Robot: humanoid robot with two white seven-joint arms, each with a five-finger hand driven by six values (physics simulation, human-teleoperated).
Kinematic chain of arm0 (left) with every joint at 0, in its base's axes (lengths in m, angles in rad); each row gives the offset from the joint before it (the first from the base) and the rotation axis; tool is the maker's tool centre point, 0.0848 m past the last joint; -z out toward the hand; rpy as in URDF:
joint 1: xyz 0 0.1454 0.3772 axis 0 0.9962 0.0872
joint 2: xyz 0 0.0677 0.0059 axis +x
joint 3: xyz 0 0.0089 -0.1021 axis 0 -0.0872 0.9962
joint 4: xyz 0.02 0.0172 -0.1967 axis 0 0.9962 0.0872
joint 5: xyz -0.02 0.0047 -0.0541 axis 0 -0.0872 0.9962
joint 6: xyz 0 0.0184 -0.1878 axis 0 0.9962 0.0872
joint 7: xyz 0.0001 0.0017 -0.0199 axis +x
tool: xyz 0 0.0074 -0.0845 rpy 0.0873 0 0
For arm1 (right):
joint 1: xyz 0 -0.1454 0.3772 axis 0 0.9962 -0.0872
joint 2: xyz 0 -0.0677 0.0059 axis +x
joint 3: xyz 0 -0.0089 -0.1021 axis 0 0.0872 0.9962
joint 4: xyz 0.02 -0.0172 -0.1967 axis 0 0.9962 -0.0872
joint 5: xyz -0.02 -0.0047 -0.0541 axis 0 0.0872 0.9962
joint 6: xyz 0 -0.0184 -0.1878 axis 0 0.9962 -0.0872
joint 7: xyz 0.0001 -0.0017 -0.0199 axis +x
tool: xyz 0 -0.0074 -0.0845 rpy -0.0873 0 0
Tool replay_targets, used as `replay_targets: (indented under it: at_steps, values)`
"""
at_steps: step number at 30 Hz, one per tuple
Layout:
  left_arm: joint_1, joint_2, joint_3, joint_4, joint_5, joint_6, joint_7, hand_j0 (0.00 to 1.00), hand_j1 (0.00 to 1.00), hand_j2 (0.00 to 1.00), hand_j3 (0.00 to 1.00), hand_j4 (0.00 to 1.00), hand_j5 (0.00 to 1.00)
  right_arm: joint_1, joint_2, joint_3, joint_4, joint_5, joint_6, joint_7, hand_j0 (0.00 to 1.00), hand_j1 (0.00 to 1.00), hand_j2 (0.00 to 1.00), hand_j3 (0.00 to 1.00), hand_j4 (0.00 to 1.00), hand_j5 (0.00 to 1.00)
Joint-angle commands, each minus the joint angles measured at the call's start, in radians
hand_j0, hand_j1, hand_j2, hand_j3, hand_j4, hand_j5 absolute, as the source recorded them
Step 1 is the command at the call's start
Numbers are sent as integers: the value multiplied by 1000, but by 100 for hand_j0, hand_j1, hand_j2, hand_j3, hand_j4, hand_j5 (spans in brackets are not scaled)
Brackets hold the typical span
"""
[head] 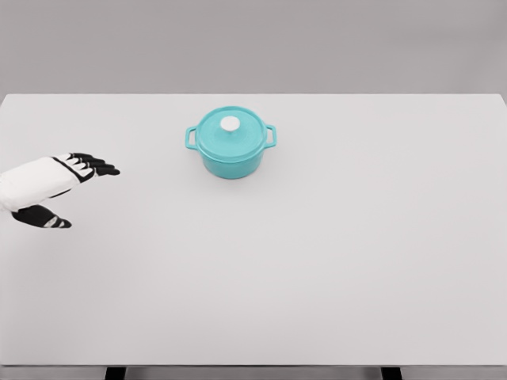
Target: Open the lid of the pot with left arm
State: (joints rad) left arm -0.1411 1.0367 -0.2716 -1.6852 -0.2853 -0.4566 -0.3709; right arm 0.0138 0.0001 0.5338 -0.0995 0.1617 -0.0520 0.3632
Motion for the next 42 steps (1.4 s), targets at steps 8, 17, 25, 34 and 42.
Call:
replay_targets:
  at_steps: [8, 17, 25, 34, 42]
  values:
    - [-54, -4, -8, -13, -2, -31, -46, 100, 100, 100, 100, 100, 100, 11, 0, 2, 0, 1, 1, 0, 100, 100, 100, 100, 100, 100]
    - [-727, -99, -580, 263, 32, -131, -191, 100, 100, 100, 100, 100, 100, 11, 0, 2, 0, 1, 1, 0, 100, 100, 100, 100, 100, 100]
    - [-989, -420, -722, 502, 0, -125, -195, 100, 100, 100, 100, 100, 100, 11, 0, 2, 0, 1, 1, 0, 100, 100, 100, 100, 100, 100]
    - [-1037, -615, -722, 746, -44, -120, -191, 100, 100, 100, 100, 100, 100, 11, 0, 2, 3, 1, 1, 0, 100, 100, 100, 100, 100, 100]
    - [-1039, -682, -721, 777, -140, -76, -191, 100, 100, 100, 100, 100, 100, 11, 0, 2, 0, 1, 1, 0, 100, 100, 100, 100, 100, 100]
